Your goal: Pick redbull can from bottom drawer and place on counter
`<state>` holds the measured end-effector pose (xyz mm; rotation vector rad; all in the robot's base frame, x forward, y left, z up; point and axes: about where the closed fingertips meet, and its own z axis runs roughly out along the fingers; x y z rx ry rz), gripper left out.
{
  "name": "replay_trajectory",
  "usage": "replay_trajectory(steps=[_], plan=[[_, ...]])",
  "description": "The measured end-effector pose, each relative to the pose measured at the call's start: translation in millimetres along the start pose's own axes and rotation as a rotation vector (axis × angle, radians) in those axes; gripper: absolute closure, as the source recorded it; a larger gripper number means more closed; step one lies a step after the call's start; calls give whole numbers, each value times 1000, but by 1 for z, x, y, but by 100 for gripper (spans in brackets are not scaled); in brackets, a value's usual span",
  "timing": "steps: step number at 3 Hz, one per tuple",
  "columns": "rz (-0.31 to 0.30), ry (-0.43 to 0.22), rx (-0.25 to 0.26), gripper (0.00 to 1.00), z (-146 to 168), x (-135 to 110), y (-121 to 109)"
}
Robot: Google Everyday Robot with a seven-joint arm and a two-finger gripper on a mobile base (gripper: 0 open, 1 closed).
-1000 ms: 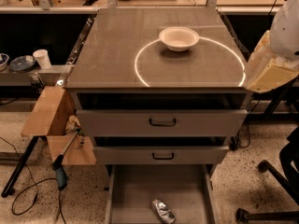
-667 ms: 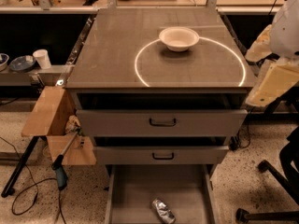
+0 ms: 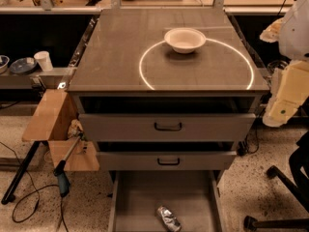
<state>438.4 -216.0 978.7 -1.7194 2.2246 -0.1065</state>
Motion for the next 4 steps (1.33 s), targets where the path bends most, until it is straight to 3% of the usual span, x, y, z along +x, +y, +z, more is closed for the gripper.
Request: replay_trajectory(steps=[2, 4], plan=[[14, -15, 9, 0, -2, 4, -2], [57, -25, 5, 0, 24, 21, 15]])
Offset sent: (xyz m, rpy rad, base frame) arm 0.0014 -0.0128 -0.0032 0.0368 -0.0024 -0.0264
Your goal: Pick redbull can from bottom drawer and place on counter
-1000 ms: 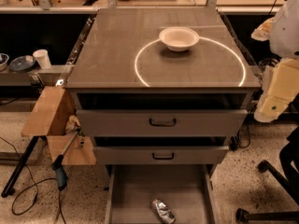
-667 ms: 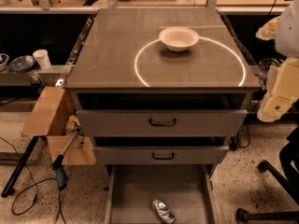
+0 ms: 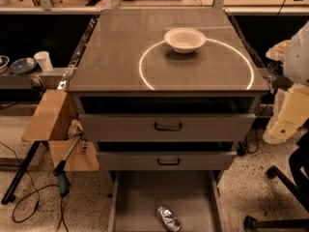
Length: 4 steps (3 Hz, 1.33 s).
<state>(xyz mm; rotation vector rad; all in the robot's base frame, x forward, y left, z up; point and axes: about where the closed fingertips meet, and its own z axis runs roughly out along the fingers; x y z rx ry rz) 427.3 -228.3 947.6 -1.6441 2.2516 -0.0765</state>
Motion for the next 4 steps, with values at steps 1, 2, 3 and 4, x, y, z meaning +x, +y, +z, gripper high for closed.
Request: replay_trajectory(steps=[1, 2, 3, 4], plan=[[31, 8, -8, 0, 19, 13, 12], [53, 24, -34, 0, 41, 25, 27], [61, 41, -64, 0, 60, 33, 41], [73, 53, -89, 0, 77, 39, 56]])
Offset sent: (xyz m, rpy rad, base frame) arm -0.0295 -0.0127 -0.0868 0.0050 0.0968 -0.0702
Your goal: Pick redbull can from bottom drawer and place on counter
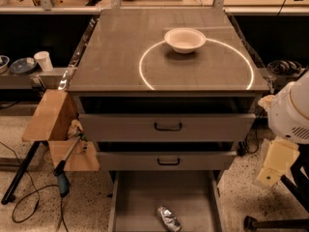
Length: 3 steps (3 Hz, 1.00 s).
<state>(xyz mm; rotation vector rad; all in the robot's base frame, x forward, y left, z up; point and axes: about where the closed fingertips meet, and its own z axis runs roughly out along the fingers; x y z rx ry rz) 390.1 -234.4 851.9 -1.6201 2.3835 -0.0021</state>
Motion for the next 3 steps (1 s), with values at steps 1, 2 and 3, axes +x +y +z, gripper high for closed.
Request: replay_trajectory(steps=[1, 2, 3], plan=[[-12, -1, -59, 0, 31, -1, 23], [-13, -1, -59, 0, 31, -2, 23], [-2, -10, -69, 0, 48, 2, 32]])
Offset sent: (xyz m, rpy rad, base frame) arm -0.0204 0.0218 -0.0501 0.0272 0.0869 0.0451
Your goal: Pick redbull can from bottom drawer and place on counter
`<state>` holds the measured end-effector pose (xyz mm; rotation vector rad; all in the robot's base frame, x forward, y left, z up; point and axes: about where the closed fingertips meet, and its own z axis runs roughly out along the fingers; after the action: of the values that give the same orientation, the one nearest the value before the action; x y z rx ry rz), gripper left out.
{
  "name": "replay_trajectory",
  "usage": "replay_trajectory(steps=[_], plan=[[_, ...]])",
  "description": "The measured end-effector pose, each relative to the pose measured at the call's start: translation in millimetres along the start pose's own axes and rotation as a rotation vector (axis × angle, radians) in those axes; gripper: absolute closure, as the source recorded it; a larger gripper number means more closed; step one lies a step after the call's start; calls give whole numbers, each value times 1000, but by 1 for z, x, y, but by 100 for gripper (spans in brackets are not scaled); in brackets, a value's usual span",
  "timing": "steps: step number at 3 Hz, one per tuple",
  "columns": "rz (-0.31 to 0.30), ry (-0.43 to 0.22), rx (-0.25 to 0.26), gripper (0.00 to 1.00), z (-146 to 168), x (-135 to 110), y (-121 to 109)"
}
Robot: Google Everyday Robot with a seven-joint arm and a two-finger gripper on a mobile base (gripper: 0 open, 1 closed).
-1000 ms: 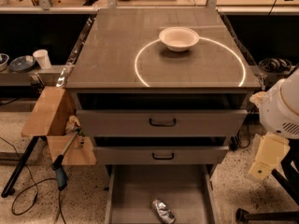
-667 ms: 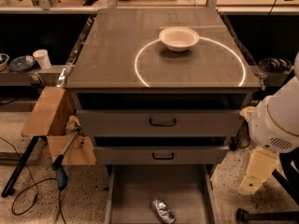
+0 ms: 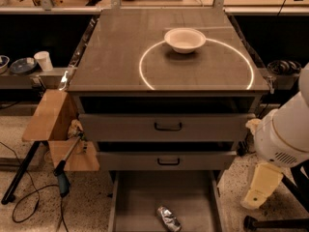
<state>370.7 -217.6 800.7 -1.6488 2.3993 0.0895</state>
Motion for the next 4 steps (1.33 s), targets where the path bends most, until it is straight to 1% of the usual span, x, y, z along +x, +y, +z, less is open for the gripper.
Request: replay_trajectory(steps=[1, 2, 3, 4], plan=[[12, 3, -15, 0, 18, 4, 8], [14, 13, -27, 0, 39, 2, 18], [3, 21, -43, 0, 58, -6, 27], [-27, 27, -72, 0, 75, -18, 38]])
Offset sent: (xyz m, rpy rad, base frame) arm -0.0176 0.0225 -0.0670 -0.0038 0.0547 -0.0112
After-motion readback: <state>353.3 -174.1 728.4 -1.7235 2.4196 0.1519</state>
